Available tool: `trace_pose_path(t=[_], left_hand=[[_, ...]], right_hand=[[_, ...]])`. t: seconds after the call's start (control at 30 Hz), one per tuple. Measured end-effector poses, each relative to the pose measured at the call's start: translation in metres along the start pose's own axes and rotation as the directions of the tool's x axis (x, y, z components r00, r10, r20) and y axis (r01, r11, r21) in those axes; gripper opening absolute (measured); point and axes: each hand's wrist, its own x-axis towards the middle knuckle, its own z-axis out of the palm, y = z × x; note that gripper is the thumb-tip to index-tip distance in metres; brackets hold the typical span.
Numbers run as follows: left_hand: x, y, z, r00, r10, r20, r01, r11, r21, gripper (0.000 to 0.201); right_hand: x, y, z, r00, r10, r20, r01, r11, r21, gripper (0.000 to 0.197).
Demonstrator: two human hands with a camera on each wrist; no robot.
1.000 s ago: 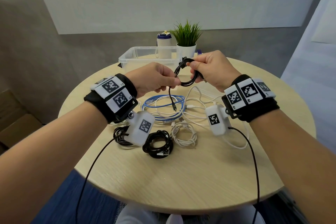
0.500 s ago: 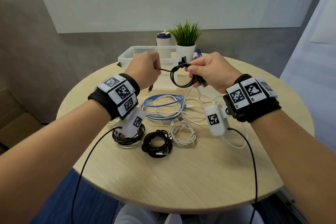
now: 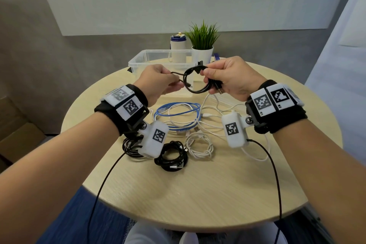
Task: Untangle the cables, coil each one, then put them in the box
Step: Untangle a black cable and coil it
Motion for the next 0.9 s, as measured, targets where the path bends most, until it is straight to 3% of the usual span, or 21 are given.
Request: trace_pose_path(t=[0.13, 0.3, 0.6, 0.7, 0.8, 0.9], left_hand=[[-0.006, 0.003, 0.003, 0.991, -0.044, 0.129, 0.073, 0.971, -0.229, 0.024], [-0.011, 0.001, 0.004, 0.936, -0.085, 0.343, 0.114, 0.991, -0.067, 0.007], [-0.021, 0.004, 0.008, 0.876, -0.085, 0.475, 0.138, 0.987, -0.077, 0.018], [-0.019, 0.006, 0.010, 0.904, -0.088, 0.419, 0.133, 0.988, -0.078, 0.009], [-0.014, 0.002, 0.014, 0.957, -0.075, 0.282, 0.123, 0.980, -0.157, 0.013], [-0.012, 0.000, 0.016, 0.978, -0.055, 0.203, 0.105, 0.964, -0.245, 0.014]], right_hand=[[0.001, 0.001, 0.001, 1.000, 0.017, -0.022, -0.016, 0.999, 0.030, 0.008], [0.002, -0.002, 0.003, 0.994, -0.030, -0.105, 0.040, 0.995, 0.093, 0.003], [0.005, 0.004, 0.005, 0.963, -0.113, -0.244, 0.119, 0.993, 0.007, 0.005], [0.004, 0.003, 0.006, 0.966, -0.116, -0.231, 0.119, 0.993, 0.001, 0.006], [0.004, 0.000, 0.007, 0.977, -0.108, -0.186, 0.106, 0.994, -0.022, 0.007], [0.006, 0.001, 0.005, 0.984, -0.082, -0.156, 0.078, 0.996, -0.032, 0.003]])
